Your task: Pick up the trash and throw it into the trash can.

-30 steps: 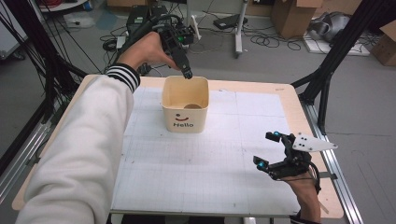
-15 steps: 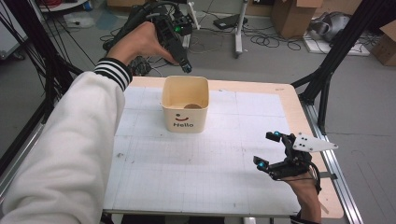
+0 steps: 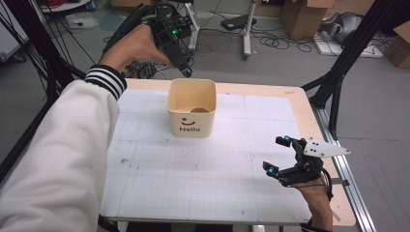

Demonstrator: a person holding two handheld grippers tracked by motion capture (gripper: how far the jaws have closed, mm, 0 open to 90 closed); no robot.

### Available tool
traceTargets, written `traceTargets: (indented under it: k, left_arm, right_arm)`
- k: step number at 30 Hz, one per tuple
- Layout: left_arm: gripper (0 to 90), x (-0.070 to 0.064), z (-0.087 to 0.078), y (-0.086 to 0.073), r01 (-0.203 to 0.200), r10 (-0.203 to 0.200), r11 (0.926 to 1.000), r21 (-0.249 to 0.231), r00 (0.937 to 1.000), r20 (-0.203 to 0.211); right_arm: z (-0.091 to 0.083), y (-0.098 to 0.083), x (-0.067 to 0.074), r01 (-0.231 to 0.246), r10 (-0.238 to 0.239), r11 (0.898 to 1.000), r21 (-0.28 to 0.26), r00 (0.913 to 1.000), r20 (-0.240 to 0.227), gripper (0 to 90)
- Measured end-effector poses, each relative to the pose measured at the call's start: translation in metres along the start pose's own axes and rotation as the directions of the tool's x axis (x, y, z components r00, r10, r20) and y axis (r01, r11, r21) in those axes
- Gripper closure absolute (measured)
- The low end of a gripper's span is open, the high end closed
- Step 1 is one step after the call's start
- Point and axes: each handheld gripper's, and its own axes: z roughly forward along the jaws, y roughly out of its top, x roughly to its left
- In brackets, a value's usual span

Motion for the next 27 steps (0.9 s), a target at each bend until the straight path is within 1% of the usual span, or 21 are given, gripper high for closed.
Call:
traceTargets:
  k: [2,5,6,9,10,11,12,14,15,16,17,18,19,20,21,22,23,24,25,26,27]
  left_arm:
    - [1.7,-0.001,-0.005,-0.004,0.007,-0.007,0.9999,-0.015,1.0,-0.002]
    - [1.7,-0.002,-0.012,-0.013,0.02,-0.019,0.9978,-0.063,0.9997,0.015]
    - [1.7,-0.002,-0.012,-0.013,0.02,-0.019,0.9978,-0.063,0.9997,0.015]
    - [1.7,-0.007,-0.015,-0.028,0.02,-0.02,0.9966,-0.08,0.9998,0.001]
    - [1.7,-0.007,-0.015,-0.028,0.02,-0.02,0.9966,-0.08,0.9998,0.001]
    - [1.7,-0.01,-0.017,-0.036,0.027,-0.026,0.993,-0.115,0.9996,0.011]
    - [1.7,-0.01,-0.017,-0.036,0.027,-0.026,0.993,-0.115,0.9996,0.011]
    - [1.7,-0.015,-0.02,-0.048,0.016,-0.015,0.9893,-0.145,0.9998,0.009]
    - [1.7,-0.015,-0.02,-0.048,0.016,-0.015,0.9893,-0.145,0.9998,0.009]
    - [1.7,-0.016,-0.022,-0.052,0.01,-0.009,0.9867,-0.162,1.0,0.001]
    - [1.7,-0.019,-0.025,-0.061,0.018,-0.014,0.9761,-0.217,0.9997,0.019]
    - [1.7,-0.019,-0.025,-0.061,0.018,-0.014,0.9761,-0.217,0.9997,0.019]
    - [1.7,-0.022,-0.027,-0.07,0.012,-0.01,0.9727,-0.232,0.9999,0.009]
    - [1.7,-0.022,-0.027,-0.07,0.012,-0.01,0.9727,-0.232,0.9999,0.009]
    - [1.7,-0.025,-0.028,-0.08,0.016,-0.014,0.9662,-0.257,0.9998,0.013]
    - [1.7,-0.026,-0.03,-0.085,0.014,-0.012,0.9636,-0.267,0.9999,0.009]
    - [1.7,-0.026,-0.03,-0.085,0.014,-0.012,0.9636,-0.267,0.9999,0.009]
    - [1.7,-0.03,-0.032,-0.095,0.017,-0.014,0.9516,-0.307,0.9998,0.012]
    - [1.7,-0.031,-0.034,-0.1,0.018,-0.014,0.9459,-0.324,0.9998,0.016]
    - [1.7,-0.033,-0.035,-0.105,0.019,-0.015,0.9415,-0.336,0.9998,0.015]
    - [1.7,-0.033,-0.035,-0.105,0.019,-0.015,0.9415,-0.336,0.9998,0.015]
  right_arm:
    - [0.0,0.0,0.0,-0.001,0.001,1.0,-0.002,1.0,0.001,0.2]
    - [0.0,-0.001,-0.001,-0.001,0.001,1.0,-0.002,1.0,0.002,0.2]
    - [0.0,-0.001,-0.001,-0.001,0.001,1.0,-0.003,1.0,0.002,0.2]
    - [0.0,-0.001,0.0,0.001,-0.001,1.0,-0.002,1.0,0.001,0.2]
    - [0.0,0.0,0.0,-0.001,0.001,1.0,-0.001,1.0,0.003,0.2]
    - [0.0,0.0,0.0,0.002,-0.002,1.0,-0.001,1.0,0.002,0.2]
    - [0.0,0.0,0.0,0.002,-0.002,1.0,-0.001,1.0,0.002,0.2]
    - [0.0,0.0,0.001,0.0,0.0,1.0,0.002,1.0,0.002,0.2]
    - [0.001,0.0,0.001,-0.005,0.005,1.0,0.004,1.0,0.002,0.2]
    - [0.001,0.0,0.001,-0.008,0.008,1.0,0.005,1.0,0.001,0.2]
    - [0.002,-0.001,0.001,-0.006,0.006,1.0,0.006,1.0,0.002,0.2]
    - [0.002,-0.001,0.001,-0.005,0.005,1.0,0.005,1.0,0.003,0.2]
    - [0.002,-0.001,0.001,-0.002,0.002,1.0,0.002,1.0,0.003,0.2]
    - [0.003,-0.001,0.001,0.003,-0.003,1.0,-0.002,1.0,0.004,0.2]
    - [0.003,-0.001,0.001,0.003,-0.003,1.0,-0.003,1.0,0.004,0.2]
    - [0.003,-0.001,0.001,0.001,-0.001,1.0,-0.003,1.0,0.006,0.2]
    - [0.003,0.0,0.001,0.001,-0.001,1.0,-0.005,1.0,0.008,0.2]
    - [0.003,0.0,0.001,-0.002,0.002,1.0,-0.004,1.0,0.009,0.2]
    - [0.003,0.0,0.001,-0.002,0.002,1.0,-0.006,0.9999,0.01,0.2]
    - [0.003,0.0,0.001,-0.005,0.005,1.0,-0.006,0.9999,0.01,0.2]
    - [0.003,0.0,0.001,-0.004,0.004,1.0,-0.005,1.0,0.009,0.2]
